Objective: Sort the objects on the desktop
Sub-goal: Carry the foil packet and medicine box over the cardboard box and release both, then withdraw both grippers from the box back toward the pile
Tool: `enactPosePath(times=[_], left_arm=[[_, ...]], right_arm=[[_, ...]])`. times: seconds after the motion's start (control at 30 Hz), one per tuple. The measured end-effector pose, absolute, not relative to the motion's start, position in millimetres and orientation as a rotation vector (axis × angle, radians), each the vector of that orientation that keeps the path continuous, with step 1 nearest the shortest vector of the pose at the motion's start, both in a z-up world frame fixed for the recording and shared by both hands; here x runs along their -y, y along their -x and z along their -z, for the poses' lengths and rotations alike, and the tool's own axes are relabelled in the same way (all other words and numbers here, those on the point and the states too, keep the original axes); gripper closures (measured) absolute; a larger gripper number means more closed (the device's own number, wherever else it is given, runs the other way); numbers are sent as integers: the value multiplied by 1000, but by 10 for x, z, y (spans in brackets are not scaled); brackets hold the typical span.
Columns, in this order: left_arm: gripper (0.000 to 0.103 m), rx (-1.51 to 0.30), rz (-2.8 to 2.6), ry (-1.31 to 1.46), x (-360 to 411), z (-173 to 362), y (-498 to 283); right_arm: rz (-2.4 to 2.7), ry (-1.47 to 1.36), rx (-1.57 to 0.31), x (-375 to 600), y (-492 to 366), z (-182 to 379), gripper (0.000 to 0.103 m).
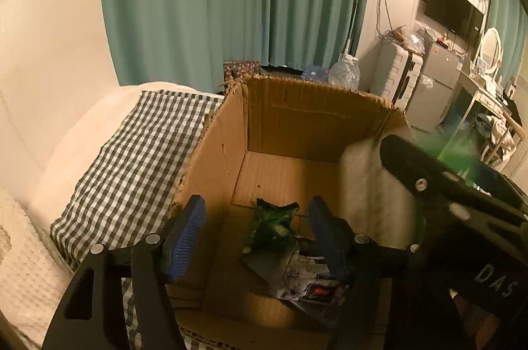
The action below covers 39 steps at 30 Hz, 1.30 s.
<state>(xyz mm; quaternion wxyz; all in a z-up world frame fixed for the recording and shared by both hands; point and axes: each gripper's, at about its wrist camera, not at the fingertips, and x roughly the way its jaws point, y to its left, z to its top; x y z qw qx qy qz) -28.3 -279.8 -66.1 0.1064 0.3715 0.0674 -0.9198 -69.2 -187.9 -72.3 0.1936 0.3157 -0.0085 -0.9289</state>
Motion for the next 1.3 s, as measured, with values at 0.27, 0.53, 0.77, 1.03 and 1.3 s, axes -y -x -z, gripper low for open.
enactPosePath(times=[0.27, 0.53, 0.77, 1.03, 1.3], left_arm=[[28, -204, 2732, -1028, 2821, 532, 243], [15, -171, 2786, -958, 2640, 348, 194], [1, -228, 2815, -876, 2447, 170, 164], [0, -183, 2838, -812, 2054, -18, 103], [0, -128, 2870, -794, 1460, -152, 73]], right_arm=[[2647, -826, 23, 1759, 630, 521, 0], [2708, -792, 39, 1392, 540, 265, 0], [2774, -774, 14, 1012, 455, 36, 0], [2816, -794, -6, 492, 353, -116, 0], [2879, -818, 34, -93, 251, -157, 0]])
